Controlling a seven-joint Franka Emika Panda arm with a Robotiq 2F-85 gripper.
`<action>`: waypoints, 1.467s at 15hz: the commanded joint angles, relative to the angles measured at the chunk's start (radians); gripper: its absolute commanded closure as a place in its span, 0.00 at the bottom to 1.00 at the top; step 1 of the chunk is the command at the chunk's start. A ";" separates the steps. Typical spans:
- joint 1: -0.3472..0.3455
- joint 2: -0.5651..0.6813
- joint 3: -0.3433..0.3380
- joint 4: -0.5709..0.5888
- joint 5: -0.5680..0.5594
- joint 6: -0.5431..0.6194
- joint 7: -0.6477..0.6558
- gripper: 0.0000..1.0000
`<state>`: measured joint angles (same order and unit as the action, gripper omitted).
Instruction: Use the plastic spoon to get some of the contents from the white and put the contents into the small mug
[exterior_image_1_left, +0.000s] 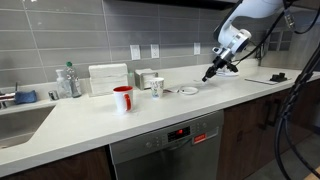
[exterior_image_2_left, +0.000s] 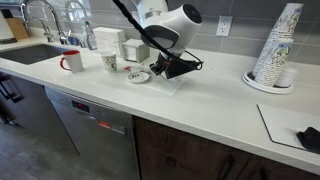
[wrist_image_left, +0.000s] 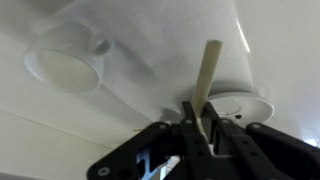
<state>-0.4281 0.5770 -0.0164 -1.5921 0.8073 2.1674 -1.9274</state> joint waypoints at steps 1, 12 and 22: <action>0.058 -0.130 -0.024 -0.167 -0.032 0.120 -0.045 0.96; 0.189 -0.244 0.037 -0.384 -0.234 0.485 0.002 0.86; 0.296 -0.232 -0.025 -0.421 -0.594 0.659 0.203 0.96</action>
<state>-0.1922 0.3373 -0.0032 -1.9827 0.3879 2.7454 -1.8443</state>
